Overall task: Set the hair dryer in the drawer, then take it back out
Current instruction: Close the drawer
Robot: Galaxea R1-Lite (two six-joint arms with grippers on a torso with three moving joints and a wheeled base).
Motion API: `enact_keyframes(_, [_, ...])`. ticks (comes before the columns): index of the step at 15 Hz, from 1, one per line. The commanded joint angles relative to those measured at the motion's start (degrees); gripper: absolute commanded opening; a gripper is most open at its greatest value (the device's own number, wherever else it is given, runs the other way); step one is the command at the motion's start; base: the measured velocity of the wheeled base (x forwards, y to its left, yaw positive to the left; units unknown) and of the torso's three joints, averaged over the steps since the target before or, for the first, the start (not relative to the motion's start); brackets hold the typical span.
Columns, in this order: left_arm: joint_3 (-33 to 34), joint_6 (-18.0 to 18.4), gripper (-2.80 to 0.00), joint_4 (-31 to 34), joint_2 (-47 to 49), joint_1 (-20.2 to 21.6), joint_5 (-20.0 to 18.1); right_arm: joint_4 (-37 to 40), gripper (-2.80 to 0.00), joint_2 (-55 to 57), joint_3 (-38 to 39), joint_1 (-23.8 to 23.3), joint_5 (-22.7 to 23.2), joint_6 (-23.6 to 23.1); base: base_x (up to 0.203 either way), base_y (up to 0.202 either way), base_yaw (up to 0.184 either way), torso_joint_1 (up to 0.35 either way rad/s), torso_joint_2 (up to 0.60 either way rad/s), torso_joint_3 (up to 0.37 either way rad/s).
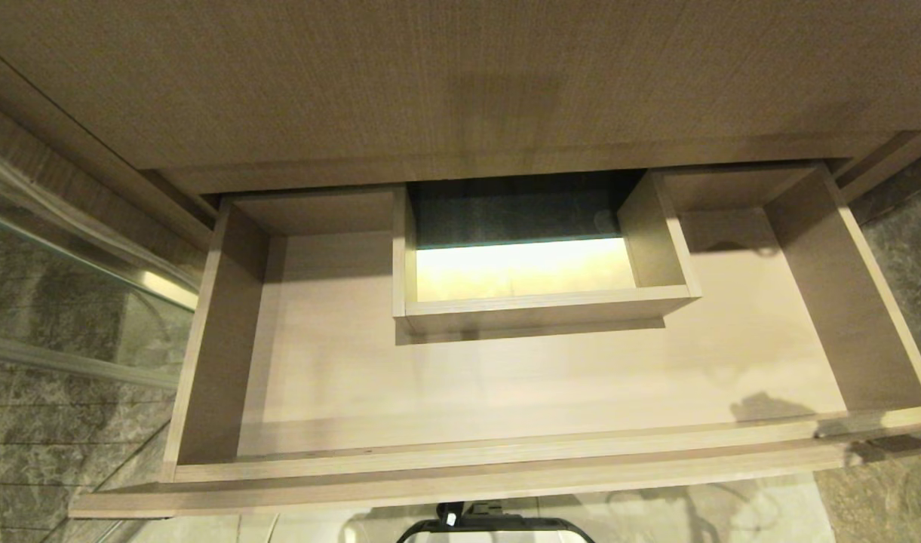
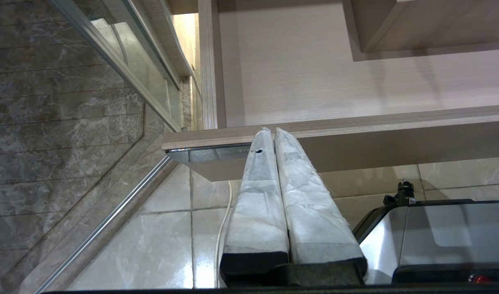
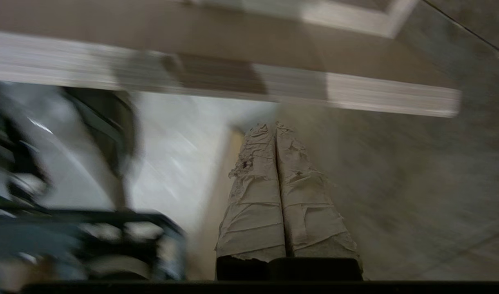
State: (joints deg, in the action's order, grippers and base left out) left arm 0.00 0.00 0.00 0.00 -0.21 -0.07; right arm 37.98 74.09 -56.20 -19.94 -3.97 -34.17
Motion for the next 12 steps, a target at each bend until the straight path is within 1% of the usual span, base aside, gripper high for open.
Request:
enact_keyframes(1, [0.0, 0.0, -2.8, 0.0, 0.0, 0.0, 0.0, 2.7, -2.8, 8.2, -3.8, -2.7, -5.0, -8.1, 0.0, 0.0, 0.0, 0.017, 0.02, 0.041])
enact_keyframes(2, [0.1, 0.0, -2.8, 0.0, 0.0, 0.0, 0.0, 3.3, -2.8, 8.7, -4.1, -3.6, -5.5, -11.4, 0.0, 0.0, 0.0, 0.022, 0.01, 0.044])
enact_keyframes(3, [0.0, 0.0, -2.8, 0.0, 0.0, 0.0, -0.1, 3.9, -2.8, 9.3, -4.5, -4.2, -5.8, -13.6, 0.0, 0.0, 0.0, 0.007, 0.0, 0.035])
enact_keyframes(5, [0.1, -0.1, -2.8, 0.0, 0.0, 0.0, 0.0, 4.7, -2.8, 9.6, -4.5, -4.2, -6.2, -14.1, 0.0, 0.0, 0.0, 0.0, 0.0, 0.0])
enact_keyframes(7, [0.0, 0.0, -2.8, 0.0, 0.0, 0.1, 0.0, 7.1, -2.8, 9.8, -3.8, -4.2, -7.4, -14.0, 0.0, 0.0, 0.0, 0.0, 0.0, 0.0])
enact_keyframes(10, [0.0, 0.0, -2.8, 0.0, 0.0, 0.0, 0.0, 8.8, -2.8, 11.8, -3.6, -4.3, -7.5, -13.8, 0.0, 0.0, 0.0, 0.0, 0.0, 0.0])
enact_keyframes(12, [0.0, 0.0, -2.8, 0.0, 0.0, 0.0, 0.0, 8.8, -2.8, 13.6, -3.6, -4.5, -9.3, -13.8, 0.0, 0.0, 0.0, 0.0, 0.0, 0.0])
